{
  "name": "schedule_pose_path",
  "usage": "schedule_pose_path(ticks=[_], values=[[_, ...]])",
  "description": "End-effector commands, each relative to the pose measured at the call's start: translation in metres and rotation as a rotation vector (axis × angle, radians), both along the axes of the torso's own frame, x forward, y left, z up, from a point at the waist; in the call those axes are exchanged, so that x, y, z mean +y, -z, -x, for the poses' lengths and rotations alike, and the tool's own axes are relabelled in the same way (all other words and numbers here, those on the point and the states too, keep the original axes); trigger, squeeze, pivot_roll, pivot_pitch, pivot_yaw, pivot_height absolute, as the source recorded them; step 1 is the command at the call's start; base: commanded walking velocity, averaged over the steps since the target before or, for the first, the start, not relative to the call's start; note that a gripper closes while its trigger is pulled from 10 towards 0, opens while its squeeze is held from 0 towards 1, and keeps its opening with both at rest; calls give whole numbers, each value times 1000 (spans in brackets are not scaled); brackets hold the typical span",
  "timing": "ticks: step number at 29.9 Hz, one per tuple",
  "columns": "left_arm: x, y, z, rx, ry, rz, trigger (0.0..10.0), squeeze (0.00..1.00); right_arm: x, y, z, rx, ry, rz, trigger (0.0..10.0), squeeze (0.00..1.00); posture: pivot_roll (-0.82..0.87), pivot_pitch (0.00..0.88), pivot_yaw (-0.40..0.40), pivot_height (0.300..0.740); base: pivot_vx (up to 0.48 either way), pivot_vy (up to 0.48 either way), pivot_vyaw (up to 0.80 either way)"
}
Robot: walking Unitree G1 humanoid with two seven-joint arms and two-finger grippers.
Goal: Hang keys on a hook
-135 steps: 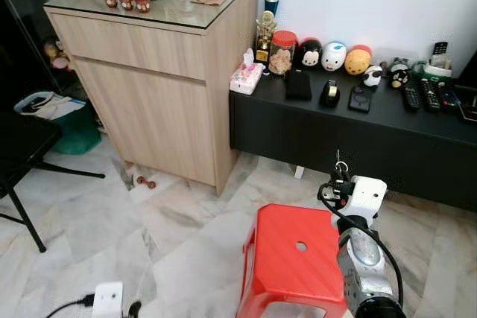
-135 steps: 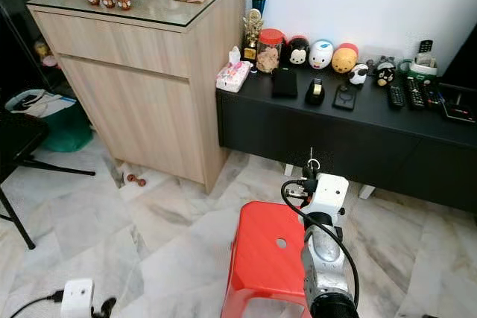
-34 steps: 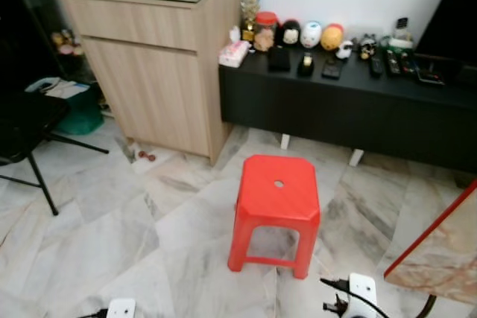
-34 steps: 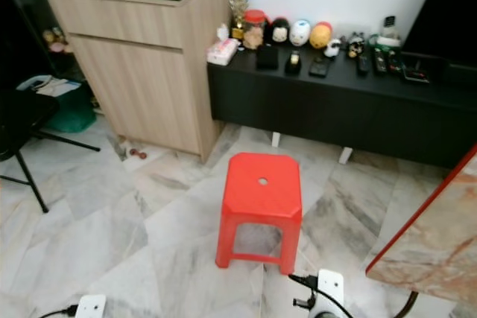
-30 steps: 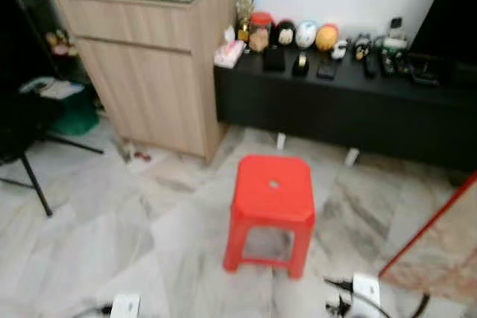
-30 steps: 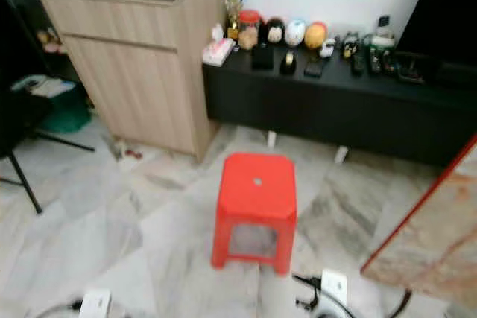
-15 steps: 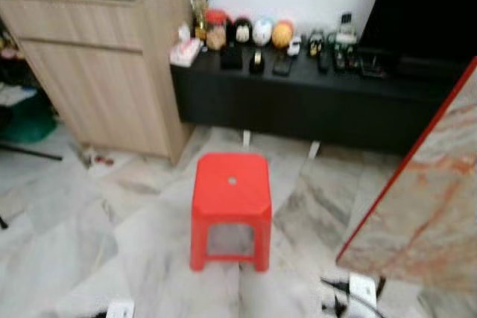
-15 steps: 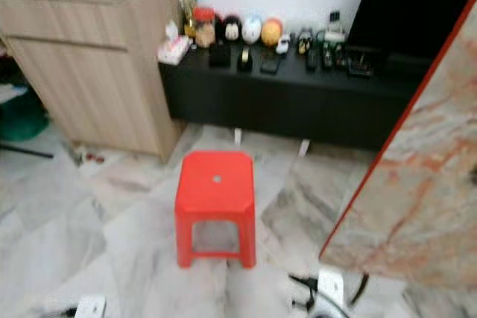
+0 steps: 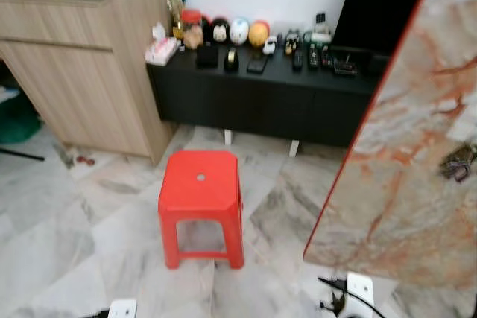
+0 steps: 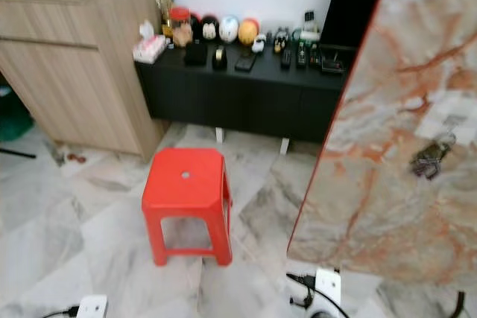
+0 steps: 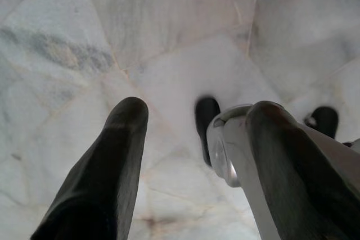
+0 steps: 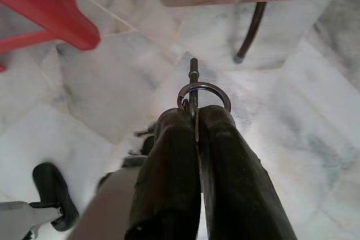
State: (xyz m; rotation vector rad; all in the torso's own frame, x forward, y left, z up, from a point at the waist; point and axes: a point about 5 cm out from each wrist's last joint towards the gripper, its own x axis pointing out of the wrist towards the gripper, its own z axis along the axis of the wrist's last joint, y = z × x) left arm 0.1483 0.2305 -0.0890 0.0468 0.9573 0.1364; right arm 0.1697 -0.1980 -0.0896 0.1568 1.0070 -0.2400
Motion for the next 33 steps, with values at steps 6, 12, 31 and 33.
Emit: schedule_pose_path(ticks=[6,12,31,33], values=[[4,1,4,27,12,-10,10000,0,3,-3,-8,-23,2,3,10000,0,-34,0,-11,740,0,-281,0],[6,1,6,34,30,-16,10000,0,4,-2,-7,-23,21,8,10000,0,-36,0,12,740,0,-284,0],[1,1,3,32,55,-13,10000,0,-12,-2,0,-7,69,57,10000,0,-67,0,13,740,0,-285,0],[1,1,3,32,50,-12,10000,0,-13,-2,0,-6,70,58,10000,0,-58,0,6,740,0,-289,0]])
